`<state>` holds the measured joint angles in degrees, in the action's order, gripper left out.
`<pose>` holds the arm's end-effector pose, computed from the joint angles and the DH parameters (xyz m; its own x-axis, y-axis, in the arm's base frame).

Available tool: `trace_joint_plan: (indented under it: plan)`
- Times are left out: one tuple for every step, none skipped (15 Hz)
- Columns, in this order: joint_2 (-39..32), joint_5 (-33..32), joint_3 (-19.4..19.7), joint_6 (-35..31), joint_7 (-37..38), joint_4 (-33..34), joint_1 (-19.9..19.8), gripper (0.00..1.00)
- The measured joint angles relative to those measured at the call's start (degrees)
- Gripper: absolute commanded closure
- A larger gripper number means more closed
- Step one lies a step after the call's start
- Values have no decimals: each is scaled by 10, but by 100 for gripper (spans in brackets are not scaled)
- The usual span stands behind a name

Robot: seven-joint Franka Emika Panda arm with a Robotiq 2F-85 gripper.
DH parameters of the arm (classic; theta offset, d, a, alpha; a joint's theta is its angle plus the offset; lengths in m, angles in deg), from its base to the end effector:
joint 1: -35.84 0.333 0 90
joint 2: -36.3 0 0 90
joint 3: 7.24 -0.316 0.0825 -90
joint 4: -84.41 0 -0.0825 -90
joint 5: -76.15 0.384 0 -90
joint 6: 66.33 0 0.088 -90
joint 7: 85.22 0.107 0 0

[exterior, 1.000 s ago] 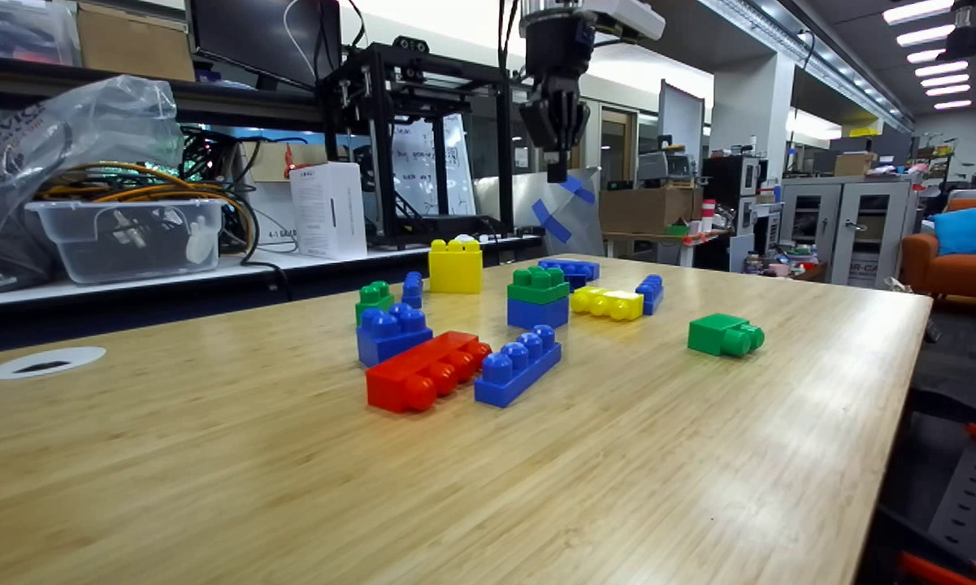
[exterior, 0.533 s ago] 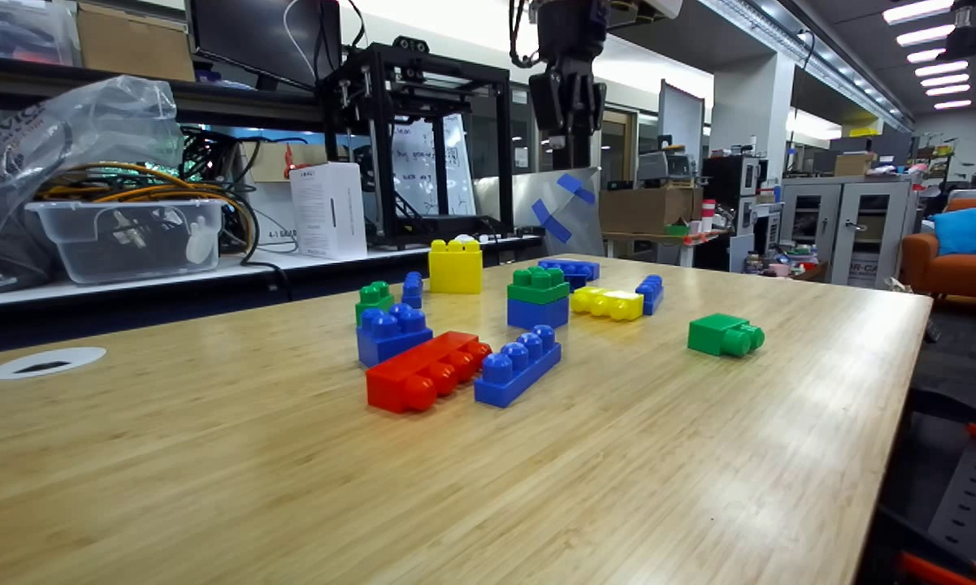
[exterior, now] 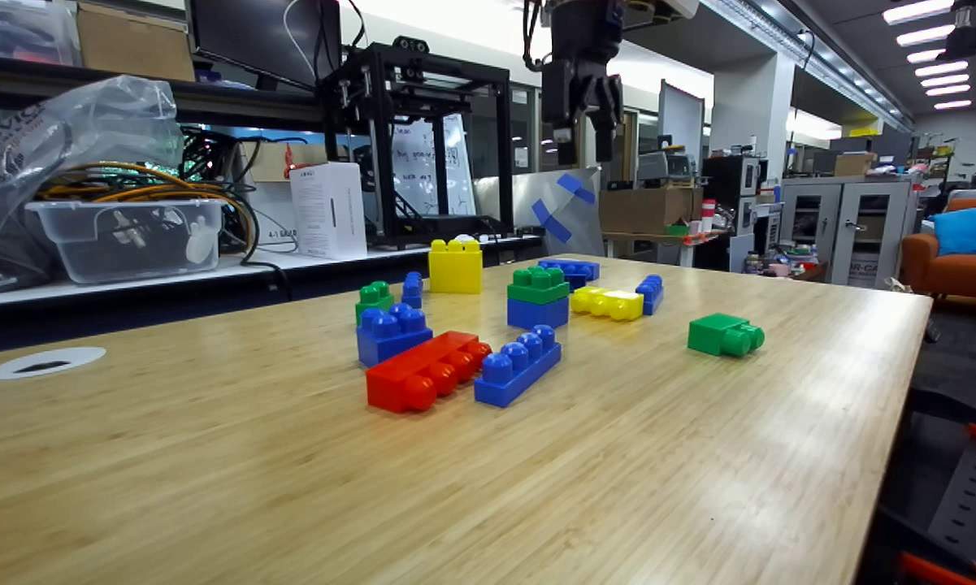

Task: Turn the blue legos with the green legos on the top anti clockwise then put the green legos on top of the same legos

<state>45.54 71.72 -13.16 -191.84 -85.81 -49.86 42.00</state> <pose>0.4713 0.0985 0.3987 0.9651 0.2617 0.0045 0.2605 -0.9622 0.0798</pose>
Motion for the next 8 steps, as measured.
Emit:
trace_joint_plan:
  plan:
    - [1,0,0,0,0,-4,0,0]
    - [3,0,0,0,0,-8,0,0]
    - [3,0,0,0,0,-9,0,0]
    - [3,0,0,-1,0,-8,0,0]
    - [3,0,0,-1,0,-8,0,0]
    - [3,0,0,-1,0,-8,0,0]
    - [3,0,0,-1,0,-8,0,0]
    - [3,0,0,-1,0,-8,0,0]
